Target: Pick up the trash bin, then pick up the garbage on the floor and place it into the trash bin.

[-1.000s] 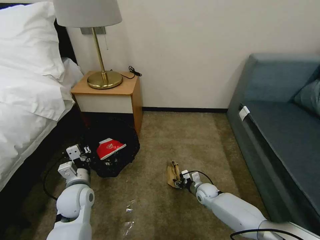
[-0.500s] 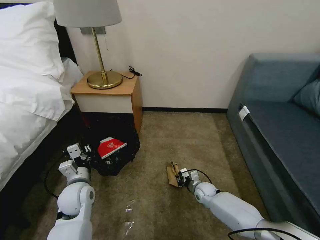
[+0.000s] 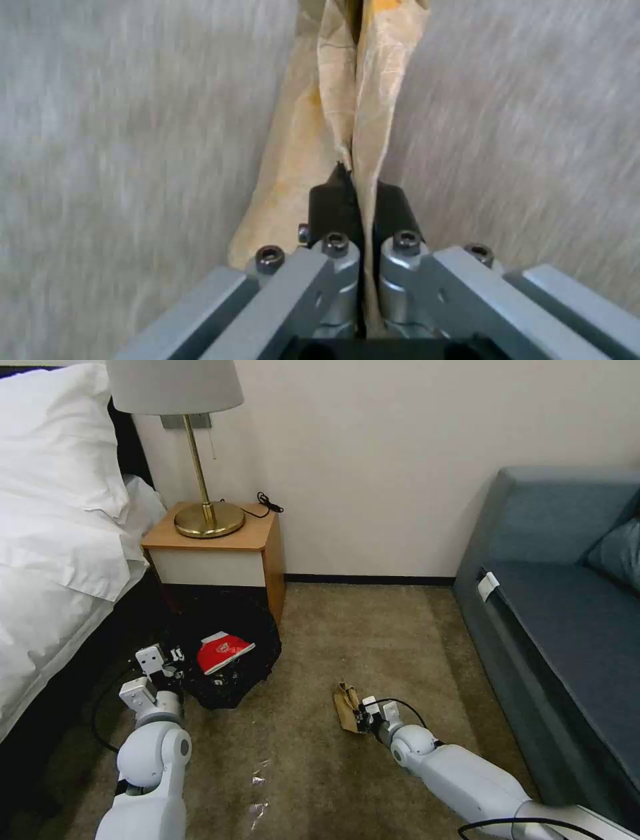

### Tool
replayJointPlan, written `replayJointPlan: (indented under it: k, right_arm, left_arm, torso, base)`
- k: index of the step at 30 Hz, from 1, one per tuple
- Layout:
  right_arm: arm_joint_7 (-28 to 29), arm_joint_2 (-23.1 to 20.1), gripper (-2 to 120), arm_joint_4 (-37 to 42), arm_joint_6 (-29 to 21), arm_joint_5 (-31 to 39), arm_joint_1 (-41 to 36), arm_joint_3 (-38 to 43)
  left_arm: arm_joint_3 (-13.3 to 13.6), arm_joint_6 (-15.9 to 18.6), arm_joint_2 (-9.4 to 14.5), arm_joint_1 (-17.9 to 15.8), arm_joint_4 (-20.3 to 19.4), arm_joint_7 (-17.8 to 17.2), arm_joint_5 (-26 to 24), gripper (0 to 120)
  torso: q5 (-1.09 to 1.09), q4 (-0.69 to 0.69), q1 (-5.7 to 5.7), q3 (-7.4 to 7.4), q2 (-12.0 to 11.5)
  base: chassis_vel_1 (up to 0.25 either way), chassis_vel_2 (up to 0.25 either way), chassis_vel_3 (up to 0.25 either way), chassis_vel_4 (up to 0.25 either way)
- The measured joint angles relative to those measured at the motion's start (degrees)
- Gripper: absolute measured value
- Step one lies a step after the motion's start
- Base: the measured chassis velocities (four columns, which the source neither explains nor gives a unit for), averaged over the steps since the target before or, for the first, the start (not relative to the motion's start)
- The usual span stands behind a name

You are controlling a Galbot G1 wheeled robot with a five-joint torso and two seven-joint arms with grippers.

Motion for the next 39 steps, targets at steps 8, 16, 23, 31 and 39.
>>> replayJointPlan:
  k: [8,16,23,31,39]
  right_arm:
    - [1.79,0.74,0,10.24,4.06,-3.20,3.07,10.31]
    - [5.00,0.23,0,26.11,5.33,-4.21,4.63,11.51]
    - [8.43,0.38,0,39.94,3.43,-2.21,5.16,6.45]
    - [9.28,1.55,0,43.76,2.47,-1.65,7.48,0.77]
    - [9.41,3.63,0,39.40,3.02,-3.43,7.22,-4.05]
  left_arm:
    - [1.61,0.04,-0.35,-0.62,0.20,-0.45,-0.05,4]
    - [1.34,0.05,0.00,-0.42,0.46,-0.40,-0.31,4]
    - [1.89,0.05,-0.28,-0.42,0.52,-0.36,-0.29,4]
    - [3.35,-0.10,-0.88,-0.62,0.78,-0.43,0.24,4]
    - [4.54,-0.21,-1.48,-0.92,1.04,-0.57,0.64,4]
  torso:
    - [-0.02,0.00,0.00,0.00,0.00]
    - [-0.03,0.01,0.00,-0.01,0.00]
    - [-0.01,0.01,0.00,0.00,0.00]
    - [-0.01,0.01,0.00,0.00,0.00]
    - [0.00,0.01,0.00,0.00,0.00]
  base:
    - [0.000,0.000,0.000,0.000]
    - [0.000,0.000,0.000,0.000]
    - [0.000,0.000,0.000,0.000]
    - [0.000,0.000,0.000,0.000]
    - [0.000,0.000,0.000,0.000]
